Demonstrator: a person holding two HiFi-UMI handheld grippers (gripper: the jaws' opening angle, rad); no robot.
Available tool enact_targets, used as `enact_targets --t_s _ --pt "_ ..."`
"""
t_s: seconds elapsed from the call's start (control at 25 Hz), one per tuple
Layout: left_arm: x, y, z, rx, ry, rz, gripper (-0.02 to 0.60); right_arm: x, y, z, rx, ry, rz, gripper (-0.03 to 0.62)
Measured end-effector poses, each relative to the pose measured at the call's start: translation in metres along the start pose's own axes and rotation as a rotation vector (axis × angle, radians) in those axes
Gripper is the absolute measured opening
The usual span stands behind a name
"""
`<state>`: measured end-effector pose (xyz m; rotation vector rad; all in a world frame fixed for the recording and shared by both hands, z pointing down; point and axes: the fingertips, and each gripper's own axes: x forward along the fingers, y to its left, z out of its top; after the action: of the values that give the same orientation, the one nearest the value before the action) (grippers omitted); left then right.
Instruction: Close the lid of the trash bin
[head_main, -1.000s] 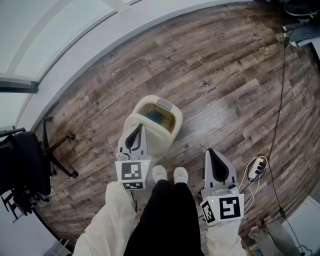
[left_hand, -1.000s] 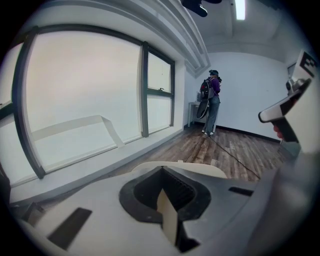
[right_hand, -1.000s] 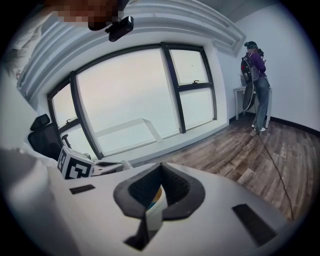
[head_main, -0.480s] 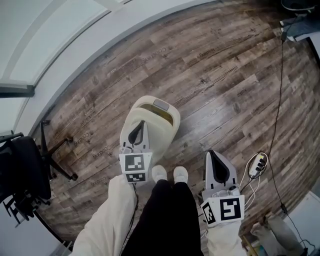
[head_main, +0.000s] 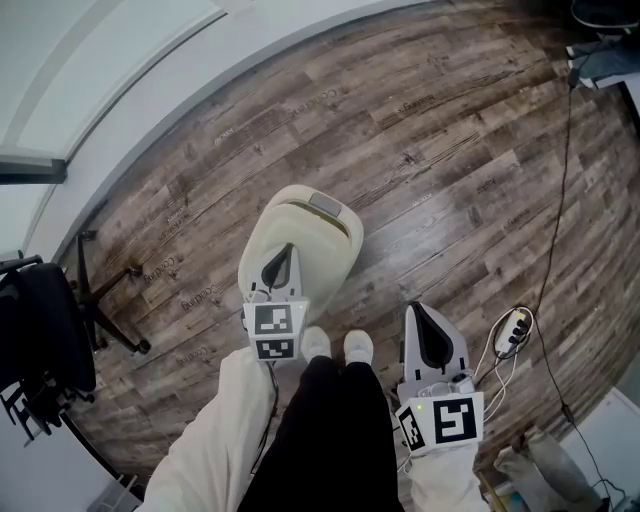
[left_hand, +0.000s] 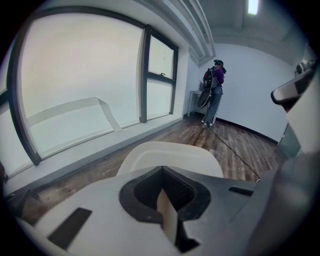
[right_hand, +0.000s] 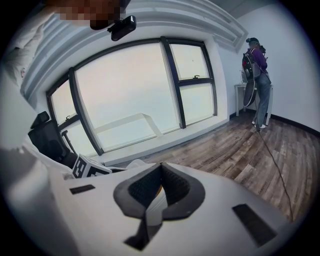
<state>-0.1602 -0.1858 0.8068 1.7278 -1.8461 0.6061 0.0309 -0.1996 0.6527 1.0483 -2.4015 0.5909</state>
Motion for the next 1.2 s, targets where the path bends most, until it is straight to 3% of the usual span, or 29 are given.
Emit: enact_targets --t_s 0.68,1.2 --pt "0.033 -0.002 -0.027 0.033 0.117 -0.046 0.006 0.006 -0.007 -0.006 0.008 0.021 -0.011 0.023" --pt "0.040 -0.003 -0.036 0.060 0.149 -0.051 0.008 0.012 -0.006 -0.008 0.012 0.029 -0.008 0.023"
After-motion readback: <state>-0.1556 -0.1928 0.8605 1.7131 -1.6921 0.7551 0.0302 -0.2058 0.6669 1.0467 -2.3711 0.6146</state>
